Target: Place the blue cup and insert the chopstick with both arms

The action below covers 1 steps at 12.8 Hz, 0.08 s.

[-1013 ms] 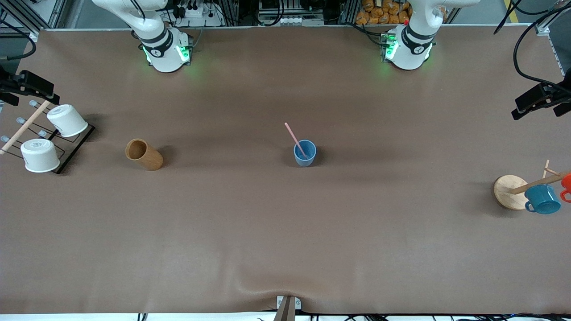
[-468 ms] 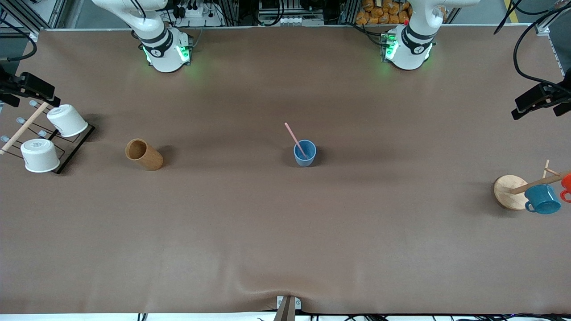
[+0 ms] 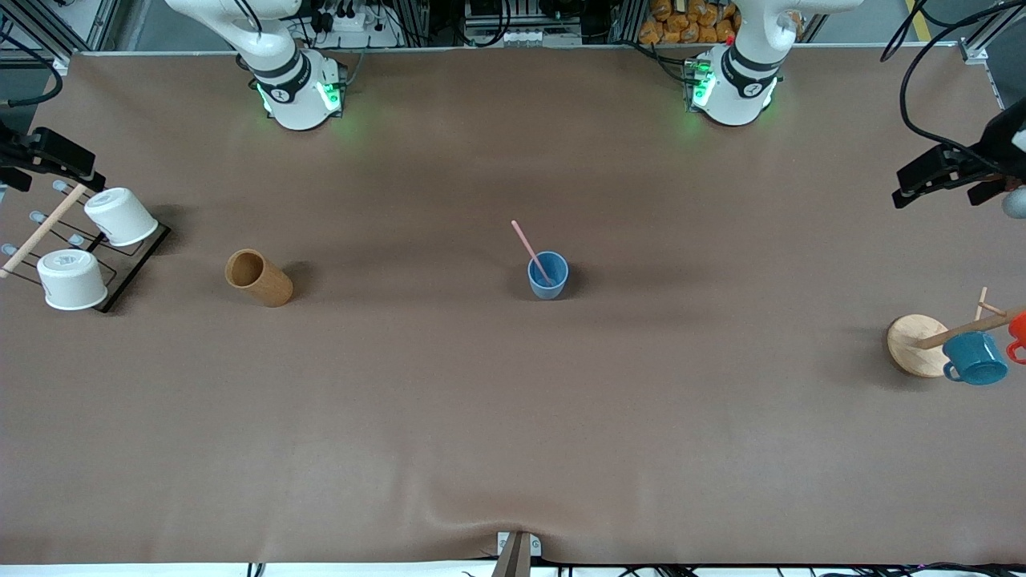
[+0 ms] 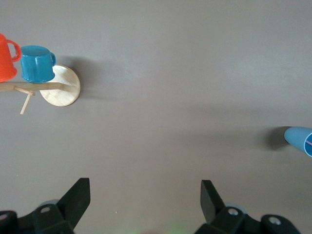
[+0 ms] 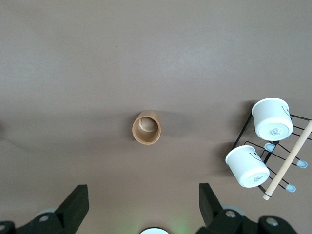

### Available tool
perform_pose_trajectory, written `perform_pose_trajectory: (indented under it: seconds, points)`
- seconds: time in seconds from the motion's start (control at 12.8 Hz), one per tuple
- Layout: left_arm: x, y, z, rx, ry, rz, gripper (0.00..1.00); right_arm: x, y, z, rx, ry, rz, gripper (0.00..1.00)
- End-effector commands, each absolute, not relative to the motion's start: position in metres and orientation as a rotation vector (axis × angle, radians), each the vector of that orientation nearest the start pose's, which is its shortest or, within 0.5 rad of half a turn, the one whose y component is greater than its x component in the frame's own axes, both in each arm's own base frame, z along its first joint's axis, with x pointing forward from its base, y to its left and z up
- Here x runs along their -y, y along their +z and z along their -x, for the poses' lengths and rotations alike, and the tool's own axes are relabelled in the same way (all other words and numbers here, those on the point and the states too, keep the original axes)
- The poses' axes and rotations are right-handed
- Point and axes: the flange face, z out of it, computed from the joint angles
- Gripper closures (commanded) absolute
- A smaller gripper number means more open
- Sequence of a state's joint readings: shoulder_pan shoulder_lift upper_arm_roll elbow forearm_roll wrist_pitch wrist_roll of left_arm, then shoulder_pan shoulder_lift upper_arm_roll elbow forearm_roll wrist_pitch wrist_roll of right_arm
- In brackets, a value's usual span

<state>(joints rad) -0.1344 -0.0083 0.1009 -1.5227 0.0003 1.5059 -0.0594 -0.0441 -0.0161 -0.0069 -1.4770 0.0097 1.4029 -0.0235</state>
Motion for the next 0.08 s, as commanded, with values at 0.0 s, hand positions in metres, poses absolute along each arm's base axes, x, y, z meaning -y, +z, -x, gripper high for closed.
perform_pose_trajectory:
  seconds: [0.0]
  points:
    - [0.0232, 0.6505, -0.5416, 0.014, 0.017, 3.145, 0.00, 0.0234, 0.6694, -0.5298, -0.057, 0.066, 3.118, 0.00]
